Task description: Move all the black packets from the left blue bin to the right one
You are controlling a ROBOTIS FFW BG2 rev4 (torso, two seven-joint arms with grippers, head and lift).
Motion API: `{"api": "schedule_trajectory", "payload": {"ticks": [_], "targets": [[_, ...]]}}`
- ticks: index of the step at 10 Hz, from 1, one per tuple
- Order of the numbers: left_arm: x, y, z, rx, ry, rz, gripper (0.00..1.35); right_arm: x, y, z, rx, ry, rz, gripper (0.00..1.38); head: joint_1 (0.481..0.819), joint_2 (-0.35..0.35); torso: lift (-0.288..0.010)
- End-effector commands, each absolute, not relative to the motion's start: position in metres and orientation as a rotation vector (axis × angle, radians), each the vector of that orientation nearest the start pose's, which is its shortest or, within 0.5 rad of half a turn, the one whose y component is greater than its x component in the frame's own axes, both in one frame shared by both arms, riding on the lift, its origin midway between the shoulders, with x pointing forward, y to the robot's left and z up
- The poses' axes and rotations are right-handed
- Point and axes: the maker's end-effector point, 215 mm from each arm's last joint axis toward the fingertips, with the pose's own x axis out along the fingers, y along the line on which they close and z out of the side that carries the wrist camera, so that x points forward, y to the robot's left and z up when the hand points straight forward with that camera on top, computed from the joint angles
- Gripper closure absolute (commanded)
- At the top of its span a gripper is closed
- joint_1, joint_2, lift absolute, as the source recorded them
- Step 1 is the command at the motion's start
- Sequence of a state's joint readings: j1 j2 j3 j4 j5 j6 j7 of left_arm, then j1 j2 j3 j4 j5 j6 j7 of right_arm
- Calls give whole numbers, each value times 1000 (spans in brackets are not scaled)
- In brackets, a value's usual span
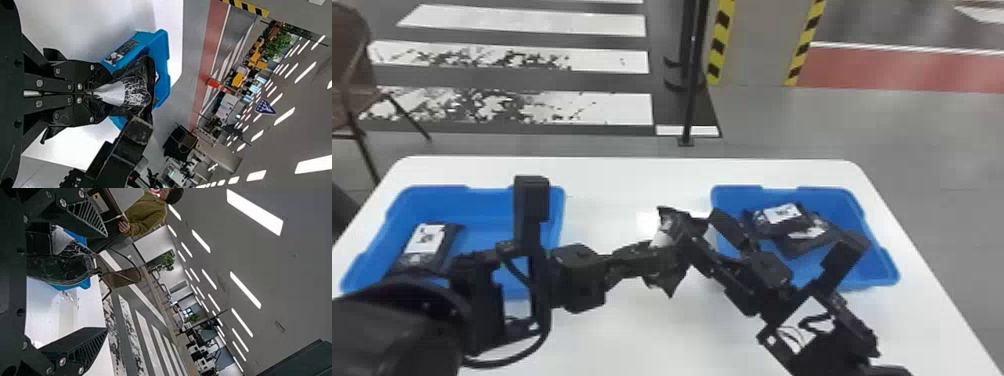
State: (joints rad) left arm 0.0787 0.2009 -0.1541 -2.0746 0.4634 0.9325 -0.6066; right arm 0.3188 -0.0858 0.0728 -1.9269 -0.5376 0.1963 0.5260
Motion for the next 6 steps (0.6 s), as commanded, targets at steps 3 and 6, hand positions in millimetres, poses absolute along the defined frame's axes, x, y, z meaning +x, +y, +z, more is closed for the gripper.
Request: {"api": "schedule_trajectory", "payload": {"ticks": [3,6], "targets": [[425,5,-340,-318,519,-997,1176,452,-72,-322,533,75,684,1260,695,-93,-140],[432,11,-333,-323,499,-983,1176,446,-61,-315,569,68,711,1279,695,-76,-140]]}}
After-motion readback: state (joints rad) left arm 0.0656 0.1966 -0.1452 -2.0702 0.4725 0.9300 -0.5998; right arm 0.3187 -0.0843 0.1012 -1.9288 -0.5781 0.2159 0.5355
